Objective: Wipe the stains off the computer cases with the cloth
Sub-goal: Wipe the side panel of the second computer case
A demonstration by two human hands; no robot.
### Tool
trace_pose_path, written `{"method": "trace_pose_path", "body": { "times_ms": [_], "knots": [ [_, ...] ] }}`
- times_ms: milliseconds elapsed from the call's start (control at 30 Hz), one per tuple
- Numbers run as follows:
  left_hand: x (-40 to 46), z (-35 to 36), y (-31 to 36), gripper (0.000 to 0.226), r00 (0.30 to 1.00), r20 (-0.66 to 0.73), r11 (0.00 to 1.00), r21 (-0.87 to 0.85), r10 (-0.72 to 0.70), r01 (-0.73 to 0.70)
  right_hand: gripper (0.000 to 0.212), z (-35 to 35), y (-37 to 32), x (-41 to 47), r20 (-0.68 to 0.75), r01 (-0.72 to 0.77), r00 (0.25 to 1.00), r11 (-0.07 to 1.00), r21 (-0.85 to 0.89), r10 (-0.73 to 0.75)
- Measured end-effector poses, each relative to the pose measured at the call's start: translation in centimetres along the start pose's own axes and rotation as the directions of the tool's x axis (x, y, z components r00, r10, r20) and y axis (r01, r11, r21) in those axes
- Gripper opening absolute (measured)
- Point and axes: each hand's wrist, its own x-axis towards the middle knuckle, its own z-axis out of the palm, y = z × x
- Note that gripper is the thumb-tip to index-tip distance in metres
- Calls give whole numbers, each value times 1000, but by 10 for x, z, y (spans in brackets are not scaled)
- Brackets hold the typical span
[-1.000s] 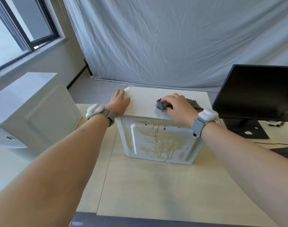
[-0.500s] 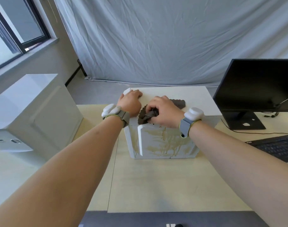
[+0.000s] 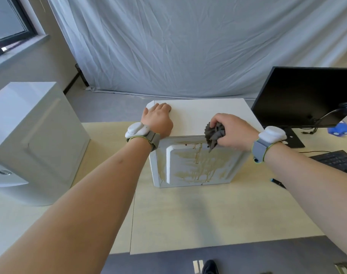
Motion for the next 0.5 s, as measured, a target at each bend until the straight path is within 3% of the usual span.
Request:
{"method": "trace_pose_path", "body": {
  "times_ms": [67,133,200,333,500],
  "knots": [
    [0,0,2,55,1000,-11,1000,-10,-11,11,23,-3,-12,1,-59,-45,997,978,201,58],
    [1,-2,0,56,1000,-10,999,-32,-19,18,21,7,-33,8,-104,4,994,954,301,29],
    [2,-3,-3,56,1000,-1,998,-66,-23,23,24,27,-57,16,-105,112,990,967,228,-90],
    [2,-3,-5,52,1000,7,998,-58,-7,8,28,60,-78,32,-112,214,966,965,-151,-232],
    [-1,-4,0,54,1000,12,999,-30,-19,19,27,42,-57,31,26,272,962,943,-194,-272]
  ]
}}
